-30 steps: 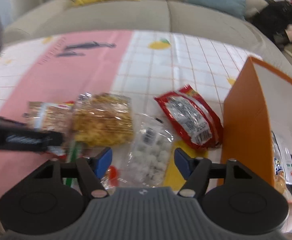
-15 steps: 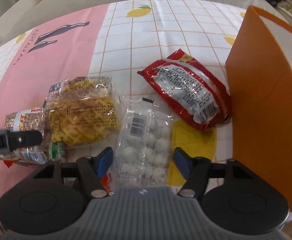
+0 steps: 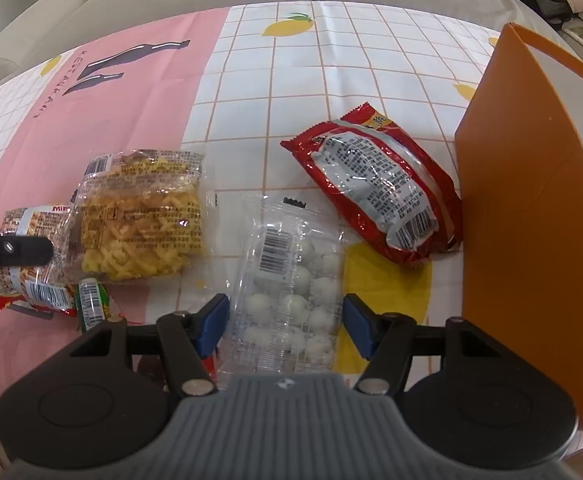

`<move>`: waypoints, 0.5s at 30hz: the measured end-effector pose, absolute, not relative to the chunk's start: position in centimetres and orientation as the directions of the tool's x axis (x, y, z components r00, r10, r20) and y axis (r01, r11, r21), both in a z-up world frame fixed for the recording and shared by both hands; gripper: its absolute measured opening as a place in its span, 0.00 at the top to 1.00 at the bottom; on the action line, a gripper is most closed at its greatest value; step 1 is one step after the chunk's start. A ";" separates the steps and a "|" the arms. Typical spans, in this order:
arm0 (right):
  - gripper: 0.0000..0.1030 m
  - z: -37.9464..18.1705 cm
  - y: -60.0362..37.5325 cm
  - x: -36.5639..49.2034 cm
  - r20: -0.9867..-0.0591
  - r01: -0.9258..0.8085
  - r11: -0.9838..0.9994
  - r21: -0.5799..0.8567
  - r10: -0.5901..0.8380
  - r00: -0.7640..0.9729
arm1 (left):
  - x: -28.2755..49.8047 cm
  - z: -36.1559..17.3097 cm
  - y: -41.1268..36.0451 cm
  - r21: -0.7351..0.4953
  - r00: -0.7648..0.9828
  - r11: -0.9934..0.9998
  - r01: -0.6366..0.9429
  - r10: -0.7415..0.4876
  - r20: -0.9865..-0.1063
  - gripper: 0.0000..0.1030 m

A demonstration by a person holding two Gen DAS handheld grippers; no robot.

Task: Organize snacks
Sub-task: 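Lower the right tool onto the clear packet of white balls and close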

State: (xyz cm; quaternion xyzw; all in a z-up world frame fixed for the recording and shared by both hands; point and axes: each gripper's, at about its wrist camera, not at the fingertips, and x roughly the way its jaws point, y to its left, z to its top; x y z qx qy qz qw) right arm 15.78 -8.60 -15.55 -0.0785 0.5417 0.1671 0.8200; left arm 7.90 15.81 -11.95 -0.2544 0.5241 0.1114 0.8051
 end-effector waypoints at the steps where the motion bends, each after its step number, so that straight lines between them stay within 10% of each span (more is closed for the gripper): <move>1: 0.40 -15.5 -8.6 15.8 -0.915 -0.358 0.932 0.054 0.190 0.357 | 8.0 -12.0 15.8 -0.286 0.420 0.849 -0.444 -0.084 -0.904 0.29; 15: 0.47 -15.4 -9.0 15.8 -0.910 -0.363 0.929 0.065 0.205 0.361 | 9.4 -12.7 14.1 -0.219 0.403 0.894 -0.391 -0.048 -0.914 0.51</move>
